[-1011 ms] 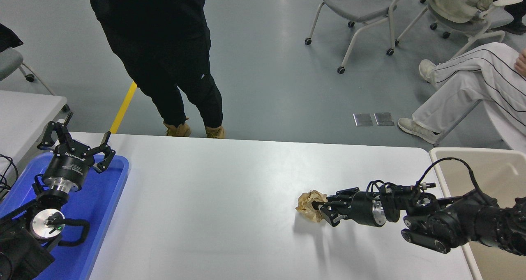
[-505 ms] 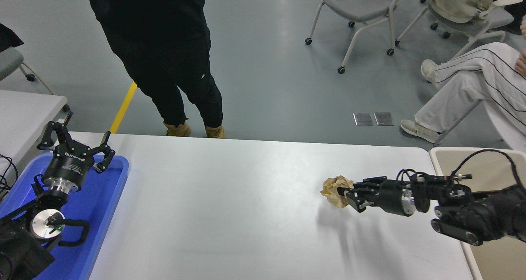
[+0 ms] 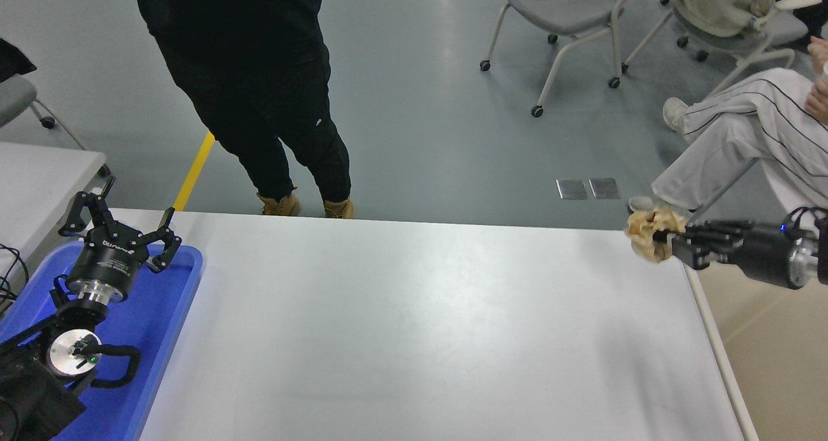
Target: Clean the table surface
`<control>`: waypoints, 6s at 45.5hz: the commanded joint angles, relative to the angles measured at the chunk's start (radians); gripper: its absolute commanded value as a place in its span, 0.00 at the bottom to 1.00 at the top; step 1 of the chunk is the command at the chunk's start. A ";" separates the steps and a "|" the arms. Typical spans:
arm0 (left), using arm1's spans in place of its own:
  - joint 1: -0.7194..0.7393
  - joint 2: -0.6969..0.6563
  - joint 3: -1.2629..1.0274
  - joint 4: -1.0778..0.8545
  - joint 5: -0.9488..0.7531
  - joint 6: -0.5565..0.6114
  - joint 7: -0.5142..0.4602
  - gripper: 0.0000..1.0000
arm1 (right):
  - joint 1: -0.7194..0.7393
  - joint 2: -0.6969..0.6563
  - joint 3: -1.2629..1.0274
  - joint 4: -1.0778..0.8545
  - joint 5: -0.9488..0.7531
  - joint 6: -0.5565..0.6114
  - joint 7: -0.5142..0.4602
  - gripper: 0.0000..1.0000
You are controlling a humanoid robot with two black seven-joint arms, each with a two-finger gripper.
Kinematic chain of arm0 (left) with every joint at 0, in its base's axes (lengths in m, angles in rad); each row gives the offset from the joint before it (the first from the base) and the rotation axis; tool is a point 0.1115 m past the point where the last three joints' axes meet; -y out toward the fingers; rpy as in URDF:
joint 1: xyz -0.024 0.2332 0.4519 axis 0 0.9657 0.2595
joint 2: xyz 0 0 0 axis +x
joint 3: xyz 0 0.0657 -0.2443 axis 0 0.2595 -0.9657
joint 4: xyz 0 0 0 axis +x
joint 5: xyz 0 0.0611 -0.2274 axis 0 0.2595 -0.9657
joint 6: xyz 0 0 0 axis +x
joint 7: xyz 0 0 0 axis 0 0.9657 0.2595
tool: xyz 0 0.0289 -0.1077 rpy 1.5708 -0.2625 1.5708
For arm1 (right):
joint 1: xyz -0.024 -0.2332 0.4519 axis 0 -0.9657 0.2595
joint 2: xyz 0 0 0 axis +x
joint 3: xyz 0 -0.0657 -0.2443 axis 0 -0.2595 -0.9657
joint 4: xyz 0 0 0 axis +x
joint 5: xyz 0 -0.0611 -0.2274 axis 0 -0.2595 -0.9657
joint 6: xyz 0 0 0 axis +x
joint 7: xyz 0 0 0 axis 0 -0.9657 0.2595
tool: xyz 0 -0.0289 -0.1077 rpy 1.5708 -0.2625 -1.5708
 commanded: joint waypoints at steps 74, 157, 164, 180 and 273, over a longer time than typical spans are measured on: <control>0.000 0.000 0.000 0.000 0.000 0.002 0.000 1.00 | -0.737 0.490 0.097 -1.102 0.900 0.141 -0.140 0.00; 0.000 0.000 0.000 0.000 0.000 0.002 0.000 1.00 | -0.623 0.674 0.276 -1.272 1.087 0.072 -0.606 0.99; 0.000 0.000 0.000 0.002 0.000 0.002 0.000 1.00 | -0.570 0.636 0.287 -1.190 1.107 0.079 -0.606 0.99; 0.000 0.000 0.000 0.002 0.000 0.002 0.000 1.00 | -0.507 0.352 0.829 -0.455 1.128 0.070 -0.606 0.99; 0.000 0.000 0.001 0.002 0.000 0.002 -0.002 1.00 | -0.783 0.700 1.356 -0.232 1.107 0.609 -0.342 0.99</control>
